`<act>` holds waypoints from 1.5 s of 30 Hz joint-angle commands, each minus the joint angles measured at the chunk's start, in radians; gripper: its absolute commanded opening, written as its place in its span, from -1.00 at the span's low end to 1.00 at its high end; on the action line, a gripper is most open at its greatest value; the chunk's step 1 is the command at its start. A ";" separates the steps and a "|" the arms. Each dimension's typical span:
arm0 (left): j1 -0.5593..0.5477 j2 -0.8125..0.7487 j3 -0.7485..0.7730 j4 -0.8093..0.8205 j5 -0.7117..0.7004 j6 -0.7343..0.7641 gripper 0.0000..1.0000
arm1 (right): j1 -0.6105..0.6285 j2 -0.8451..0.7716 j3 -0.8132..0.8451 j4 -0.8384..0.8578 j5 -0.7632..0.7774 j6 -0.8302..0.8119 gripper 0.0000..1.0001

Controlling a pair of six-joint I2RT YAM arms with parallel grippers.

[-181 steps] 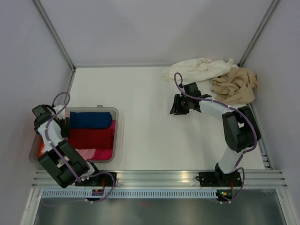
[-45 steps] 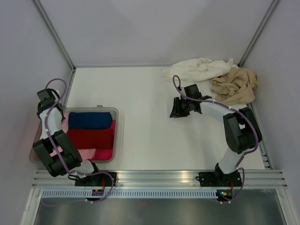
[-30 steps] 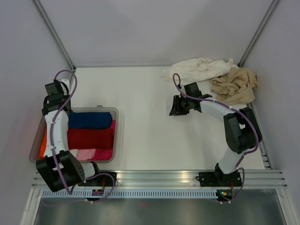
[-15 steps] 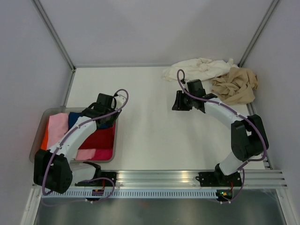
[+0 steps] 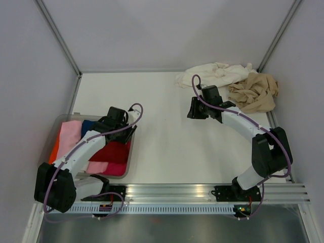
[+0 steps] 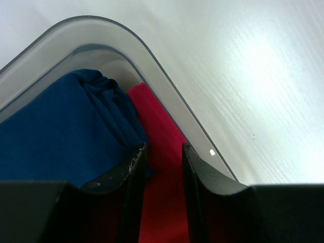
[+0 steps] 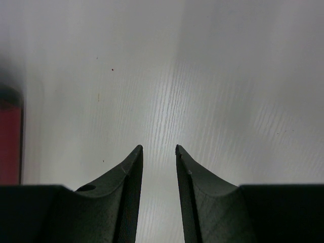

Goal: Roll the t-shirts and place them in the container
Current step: Place the rolled tshirt into the container

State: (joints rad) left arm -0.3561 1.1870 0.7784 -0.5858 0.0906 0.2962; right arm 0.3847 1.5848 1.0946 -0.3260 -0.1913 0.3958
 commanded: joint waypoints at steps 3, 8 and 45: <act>-0.027 0.019 -0.001 0.057 0.110 0.003 -0.19 | 0.005 -0.034 0.042 -0.016 0.035 -0.009 -0.22; -0.027 0.023 0.038 0.046 0.100 0.017 0.00 | 0.005 -0.034 0.034 -0.012 0.039 -0.009 -0.22; -0.104 0.056 0.253 -0.143 0.274 -0.017 -0.17 | 0.008 -0.055 0.002 -0.016 0.026 -0.026 -0.21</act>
State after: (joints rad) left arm -0.4164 1.2377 1.0550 -0.6903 0.1986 0.2924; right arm 0.3889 1.5764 1.1042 -0.3553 -0.1741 0.3702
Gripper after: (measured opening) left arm 0.434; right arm 0.396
